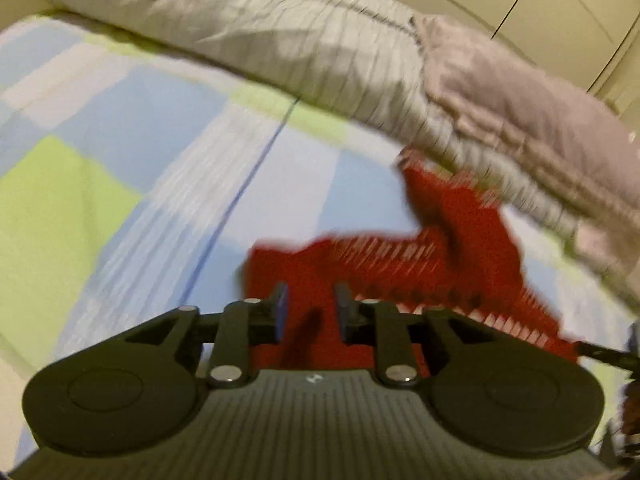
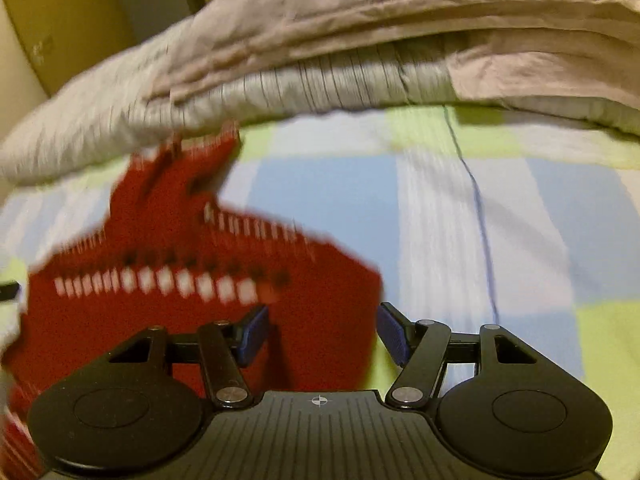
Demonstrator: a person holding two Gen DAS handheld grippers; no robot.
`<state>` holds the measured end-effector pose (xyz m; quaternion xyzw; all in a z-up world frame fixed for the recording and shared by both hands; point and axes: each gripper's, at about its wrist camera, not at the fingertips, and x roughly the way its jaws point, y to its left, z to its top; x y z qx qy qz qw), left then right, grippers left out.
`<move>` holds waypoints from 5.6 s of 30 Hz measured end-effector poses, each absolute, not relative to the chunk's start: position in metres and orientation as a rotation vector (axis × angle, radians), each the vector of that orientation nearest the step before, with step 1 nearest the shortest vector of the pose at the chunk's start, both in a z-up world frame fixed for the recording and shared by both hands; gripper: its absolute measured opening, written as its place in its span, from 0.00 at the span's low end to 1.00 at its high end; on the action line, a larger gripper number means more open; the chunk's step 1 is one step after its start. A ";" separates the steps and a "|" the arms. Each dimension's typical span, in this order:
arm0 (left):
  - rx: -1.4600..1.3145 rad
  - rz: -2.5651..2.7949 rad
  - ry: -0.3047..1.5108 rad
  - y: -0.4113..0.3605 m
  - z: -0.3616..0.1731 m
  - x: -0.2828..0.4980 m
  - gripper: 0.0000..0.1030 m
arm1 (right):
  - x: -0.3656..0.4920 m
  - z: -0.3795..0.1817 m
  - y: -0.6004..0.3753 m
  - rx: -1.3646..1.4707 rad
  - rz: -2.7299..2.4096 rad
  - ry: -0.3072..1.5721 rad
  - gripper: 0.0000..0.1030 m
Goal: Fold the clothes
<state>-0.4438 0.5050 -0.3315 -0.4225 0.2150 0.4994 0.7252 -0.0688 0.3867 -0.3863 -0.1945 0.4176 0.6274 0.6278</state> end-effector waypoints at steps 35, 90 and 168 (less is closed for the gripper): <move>-0.907 0.700 0.414 0.427 -0.322 -0.408 0.12 | -0.129 -0.369 0.280 -0.663 1.625 1.095 0.33; -0.982 1.251 0.728 -0.001 -0.262 -0.518 0.13 | -0.167 -0.298 -0.079 -0.813 1.374 1.085 0.33; -0.779 1.264 0.823 -0.137 -0.065 -0.462 0.45 | -0.199 -0.109 -0.168 -0.858 1.452 0.986 0.33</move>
